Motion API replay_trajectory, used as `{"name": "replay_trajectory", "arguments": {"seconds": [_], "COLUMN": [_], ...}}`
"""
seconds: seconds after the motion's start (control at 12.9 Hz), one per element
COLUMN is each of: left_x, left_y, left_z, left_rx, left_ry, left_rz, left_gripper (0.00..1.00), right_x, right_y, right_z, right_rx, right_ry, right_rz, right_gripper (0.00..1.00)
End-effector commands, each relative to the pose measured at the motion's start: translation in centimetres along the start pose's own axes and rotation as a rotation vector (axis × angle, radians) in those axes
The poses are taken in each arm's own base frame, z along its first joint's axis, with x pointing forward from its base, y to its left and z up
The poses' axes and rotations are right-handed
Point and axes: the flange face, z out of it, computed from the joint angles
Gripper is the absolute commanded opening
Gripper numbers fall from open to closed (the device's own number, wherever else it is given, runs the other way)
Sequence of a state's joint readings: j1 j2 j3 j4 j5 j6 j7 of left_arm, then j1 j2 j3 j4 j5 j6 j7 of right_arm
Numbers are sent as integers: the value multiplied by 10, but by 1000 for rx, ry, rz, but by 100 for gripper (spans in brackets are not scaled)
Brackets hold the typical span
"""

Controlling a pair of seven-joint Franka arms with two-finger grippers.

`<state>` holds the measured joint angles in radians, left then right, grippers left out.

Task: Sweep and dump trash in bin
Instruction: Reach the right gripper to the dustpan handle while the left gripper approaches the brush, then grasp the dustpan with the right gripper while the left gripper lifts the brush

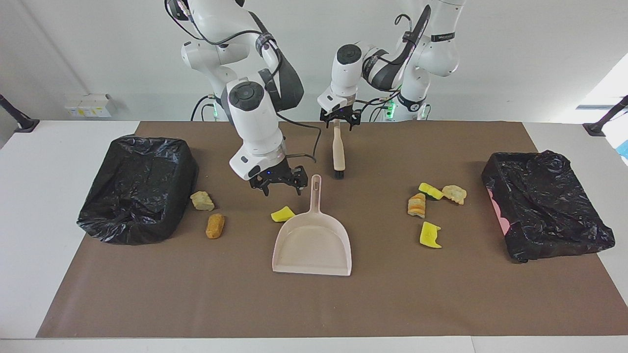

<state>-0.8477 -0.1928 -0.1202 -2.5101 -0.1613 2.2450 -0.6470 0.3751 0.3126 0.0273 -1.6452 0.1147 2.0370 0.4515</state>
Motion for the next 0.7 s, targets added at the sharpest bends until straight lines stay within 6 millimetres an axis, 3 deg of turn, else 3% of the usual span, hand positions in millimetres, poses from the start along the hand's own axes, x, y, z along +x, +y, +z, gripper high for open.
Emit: {"name": "replay_trajectory", "arguments": {"seconds": [0.0,0.08,0.15,0.31,0.46,0.62], "left_x": [-4,-4,-4,-8,-10,-10], "left_y": [-6,-5,-5,-8,-9,-10], "left_z": [1,1,1,3,3,1], "left_rx": [-11,-11,-11,10,22,40], "left_ry": [2,2,2,-26,-44,-74], "left_rz": [10,11,10,10,15,49], "left_gripper": [61,60,50,3,0,0], "right_x": [-3,-6,-13,-15,-30,-32], "right_y": [-13,-19,-32,-37,-60,-66], "right_z": [20,33,54,59,77,82], "right_rx": [8,-4,-25,-29,-60,-84], "right_ry": [-30,-44,-64,-56,-58,-27], "right_rz": [55,48,27,68,77,89], "right_gripper": [100,100,100,100,100,100]}}
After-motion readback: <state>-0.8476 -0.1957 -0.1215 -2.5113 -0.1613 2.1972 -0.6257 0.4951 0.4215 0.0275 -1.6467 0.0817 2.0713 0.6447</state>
